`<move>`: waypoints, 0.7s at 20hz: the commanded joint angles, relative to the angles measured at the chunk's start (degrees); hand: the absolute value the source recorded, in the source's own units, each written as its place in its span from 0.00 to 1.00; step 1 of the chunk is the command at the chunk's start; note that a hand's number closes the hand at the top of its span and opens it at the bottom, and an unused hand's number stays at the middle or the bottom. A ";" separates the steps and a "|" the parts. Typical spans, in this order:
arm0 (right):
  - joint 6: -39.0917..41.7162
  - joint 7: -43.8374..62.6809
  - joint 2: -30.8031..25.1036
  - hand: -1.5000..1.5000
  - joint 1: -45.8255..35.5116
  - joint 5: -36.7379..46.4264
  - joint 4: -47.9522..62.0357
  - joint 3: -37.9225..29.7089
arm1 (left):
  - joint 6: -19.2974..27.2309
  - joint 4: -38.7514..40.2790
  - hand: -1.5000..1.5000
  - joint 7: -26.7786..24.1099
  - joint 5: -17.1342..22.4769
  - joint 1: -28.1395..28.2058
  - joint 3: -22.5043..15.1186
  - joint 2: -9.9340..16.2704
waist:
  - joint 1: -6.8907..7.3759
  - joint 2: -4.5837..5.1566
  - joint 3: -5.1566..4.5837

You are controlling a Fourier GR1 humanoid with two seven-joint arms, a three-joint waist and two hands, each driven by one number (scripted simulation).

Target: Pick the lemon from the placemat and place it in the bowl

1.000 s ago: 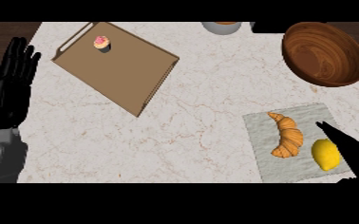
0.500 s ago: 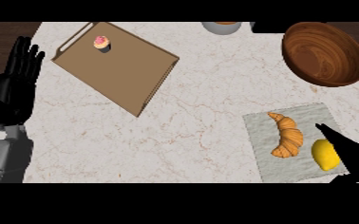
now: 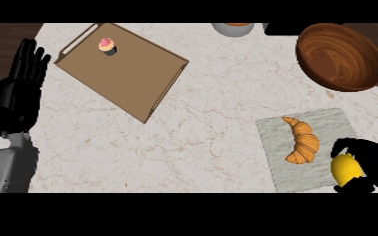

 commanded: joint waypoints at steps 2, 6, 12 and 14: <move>-2.40 -0.97 1.55 1.00 -1.51 3.08 0.89 -0.30 | -2.31 3.07 0.50 -0.36 0.84 -1.18 1.72 0.37 | 0.00 0.13 0.23; -2.19 -13.61 -13.69 1.00 0.79 -6.32 13.68 -16.66 | -0.59 0.16 0.50 0.95 0.79 -0.65 1.80 0.48 | -0.44 0.28 0.46; -2.50 -21.86 -25.54 1.00 1.11 -8.53 32.47 -26.51 | -1.25 -0.92 0.50 -0.61 0.67 1.19 1.57 0.27 | 0.76 0.67 0.89; -2.72 -23.38 -29.85 1.00 -2.53 -8.65 37.52 -28.40 | -0.98 0.51 0.50 0.60 -0.15 -1.18 0.79 0.60 | 1.12 0.97 0.85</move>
